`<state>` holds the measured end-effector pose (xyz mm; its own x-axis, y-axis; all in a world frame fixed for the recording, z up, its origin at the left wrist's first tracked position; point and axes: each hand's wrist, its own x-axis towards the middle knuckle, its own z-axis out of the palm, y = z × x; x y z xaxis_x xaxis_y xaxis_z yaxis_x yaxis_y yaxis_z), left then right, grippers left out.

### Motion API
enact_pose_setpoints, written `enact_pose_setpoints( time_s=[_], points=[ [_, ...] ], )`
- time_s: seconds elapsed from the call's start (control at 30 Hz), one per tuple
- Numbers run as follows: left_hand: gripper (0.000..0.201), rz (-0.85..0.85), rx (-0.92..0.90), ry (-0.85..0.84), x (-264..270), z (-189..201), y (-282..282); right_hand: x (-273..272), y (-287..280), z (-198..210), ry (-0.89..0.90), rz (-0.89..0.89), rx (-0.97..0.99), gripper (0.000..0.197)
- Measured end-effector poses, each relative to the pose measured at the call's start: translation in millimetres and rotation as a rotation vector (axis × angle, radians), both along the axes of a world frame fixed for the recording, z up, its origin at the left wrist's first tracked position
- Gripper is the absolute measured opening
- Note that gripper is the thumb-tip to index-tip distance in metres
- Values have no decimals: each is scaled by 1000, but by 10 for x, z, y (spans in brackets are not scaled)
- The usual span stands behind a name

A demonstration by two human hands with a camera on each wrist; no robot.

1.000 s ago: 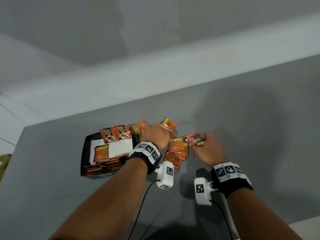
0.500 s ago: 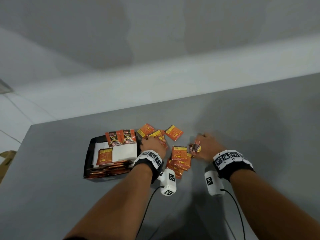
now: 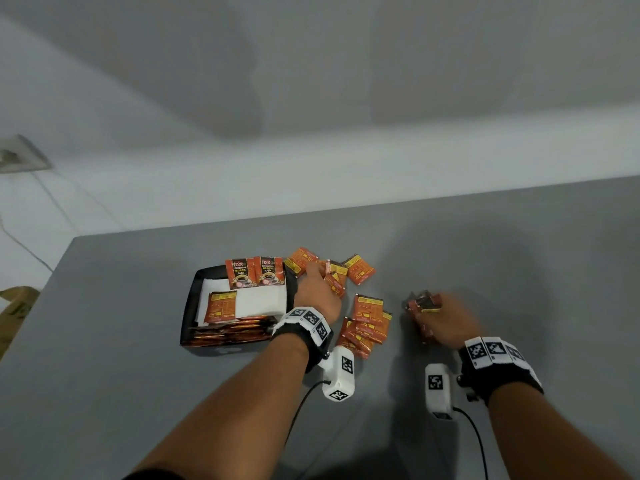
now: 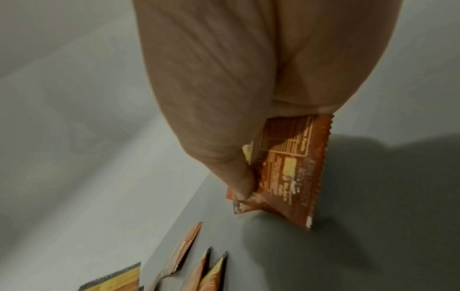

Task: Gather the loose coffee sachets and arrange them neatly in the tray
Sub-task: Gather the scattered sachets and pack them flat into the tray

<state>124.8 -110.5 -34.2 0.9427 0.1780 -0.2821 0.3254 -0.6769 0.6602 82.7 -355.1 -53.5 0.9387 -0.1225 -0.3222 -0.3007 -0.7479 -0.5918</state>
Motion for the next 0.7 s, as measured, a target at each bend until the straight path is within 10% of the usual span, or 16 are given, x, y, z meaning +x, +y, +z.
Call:
enact_pose_setpoints(
  time_s=[0.47,0.7],
  points=[
    [33,-317,85,-173,-170,613,428,-101,640,573,-124,-100,297,15],
    [19,-282,206,-238,-207,993,1554,73,1573,955,-298,191,208,18]
  ],
)
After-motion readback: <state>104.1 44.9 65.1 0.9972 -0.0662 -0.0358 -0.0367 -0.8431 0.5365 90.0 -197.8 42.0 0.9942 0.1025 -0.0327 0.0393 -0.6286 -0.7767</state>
